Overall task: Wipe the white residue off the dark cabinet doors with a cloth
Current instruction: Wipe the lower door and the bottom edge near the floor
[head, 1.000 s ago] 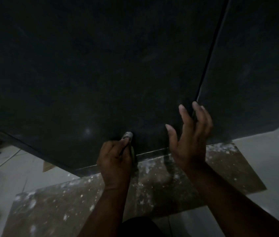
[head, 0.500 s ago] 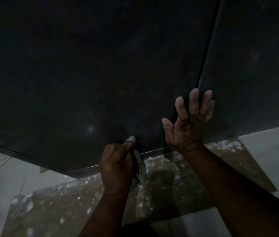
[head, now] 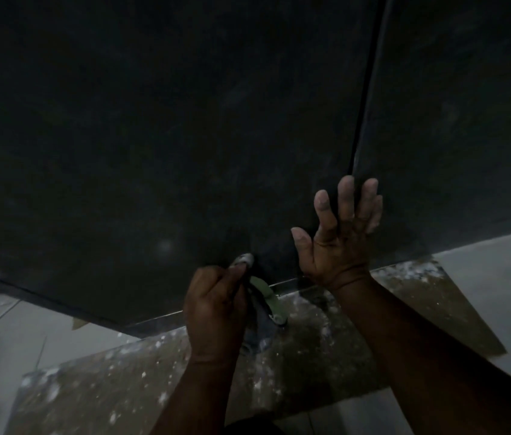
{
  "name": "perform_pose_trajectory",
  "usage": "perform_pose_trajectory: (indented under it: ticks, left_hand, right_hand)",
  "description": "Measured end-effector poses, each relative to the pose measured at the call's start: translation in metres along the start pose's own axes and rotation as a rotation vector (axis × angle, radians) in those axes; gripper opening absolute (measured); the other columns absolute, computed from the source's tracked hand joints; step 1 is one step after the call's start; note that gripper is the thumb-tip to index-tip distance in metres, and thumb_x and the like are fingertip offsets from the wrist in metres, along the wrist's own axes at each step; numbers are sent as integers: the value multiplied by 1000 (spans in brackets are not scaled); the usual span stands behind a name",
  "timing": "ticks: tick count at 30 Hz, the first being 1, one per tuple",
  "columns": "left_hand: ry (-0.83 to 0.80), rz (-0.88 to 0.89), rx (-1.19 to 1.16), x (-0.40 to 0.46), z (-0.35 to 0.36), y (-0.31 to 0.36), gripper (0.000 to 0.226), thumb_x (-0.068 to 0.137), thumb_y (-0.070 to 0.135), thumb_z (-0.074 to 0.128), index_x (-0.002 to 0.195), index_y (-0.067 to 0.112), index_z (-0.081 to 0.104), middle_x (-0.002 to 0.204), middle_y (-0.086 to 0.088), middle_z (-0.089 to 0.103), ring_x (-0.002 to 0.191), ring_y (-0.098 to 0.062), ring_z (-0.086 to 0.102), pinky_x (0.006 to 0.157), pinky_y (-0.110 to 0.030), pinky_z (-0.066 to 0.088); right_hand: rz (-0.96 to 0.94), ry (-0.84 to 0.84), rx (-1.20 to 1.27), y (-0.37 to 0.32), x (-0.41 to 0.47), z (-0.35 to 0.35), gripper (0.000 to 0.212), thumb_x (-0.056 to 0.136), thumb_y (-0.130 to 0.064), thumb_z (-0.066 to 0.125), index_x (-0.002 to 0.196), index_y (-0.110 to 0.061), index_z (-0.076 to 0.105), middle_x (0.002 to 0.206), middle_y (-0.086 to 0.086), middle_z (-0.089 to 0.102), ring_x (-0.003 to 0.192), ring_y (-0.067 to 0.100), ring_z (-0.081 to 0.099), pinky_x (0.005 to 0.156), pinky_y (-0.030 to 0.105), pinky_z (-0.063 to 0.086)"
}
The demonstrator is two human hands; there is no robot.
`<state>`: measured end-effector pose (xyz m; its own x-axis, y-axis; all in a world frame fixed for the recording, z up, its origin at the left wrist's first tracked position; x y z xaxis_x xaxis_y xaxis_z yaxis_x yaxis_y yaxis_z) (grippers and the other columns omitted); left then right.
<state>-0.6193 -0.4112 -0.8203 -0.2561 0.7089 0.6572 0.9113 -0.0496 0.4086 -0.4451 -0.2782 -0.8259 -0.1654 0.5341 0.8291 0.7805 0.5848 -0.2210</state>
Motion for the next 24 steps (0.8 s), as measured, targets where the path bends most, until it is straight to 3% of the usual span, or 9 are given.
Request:
perform_pose_trajectory:
  ticks: [7,13,17,19,24]
  left_hand:
    - [-145,-115,83,-31,7,-35,36,68,-6,93,100,9,83,79,-3,63,78,-19,57,70,-18,37]
    - [19,14,-15,1,5,9,14,87,6,79,101,4,82,79,-7,65,76,-16,55,70,-20,41]
    - [56,26,-24,9,9,20,11,90,8,76,98,4,82,78,-7,65,77,-14,54,77,-7,33]
    - [-6,13,-24,1,14,13,11,86,4,83,97,5,82,76,-6,62,76,-14,51,75,-7,31]
    - [-265,-9,124,-19,20,-4,41,61,-9,95,98,6,83,74,-9,63,68,-31,62,59,-28,48]
  right_hand:
    - [-5,-12,-17,1,0,1,83,101,-54,36,160,-35,-20,166,-10,-31,154,22,-27,125,52,-7]
    - [6,-43,-15,1,-3,2,82,102,-55,34,158,-36,-23,165,-10,-34,153,23,-30,125,53,-9]
    - [0,-45,-11,2,-5,1,83,102,-55,35,158,-36,-23,165,-10,-34,153,22,-29,125,53,-7]
    - [-10,-42,-18,2,-6,1,82,102,-55,34,159,-35,-23,165,-10,-33,154,23,-29,124,54,-5]
    - [-46,-64,-12,9,-11,1,88,101,-54,44,160,-35,-20,166,-10,-31,154,22,-28,125,53,-5]
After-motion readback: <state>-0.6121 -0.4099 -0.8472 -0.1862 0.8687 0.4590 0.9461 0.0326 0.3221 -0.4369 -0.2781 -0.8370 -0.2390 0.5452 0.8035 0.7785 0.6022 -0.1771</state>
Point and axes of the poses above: each hand's wrist, its own x-axis towards the middle knuckle, its own z-axis out of the palm, y = z × x, the point moved 2 cm from there along x, towards the middle knuckle
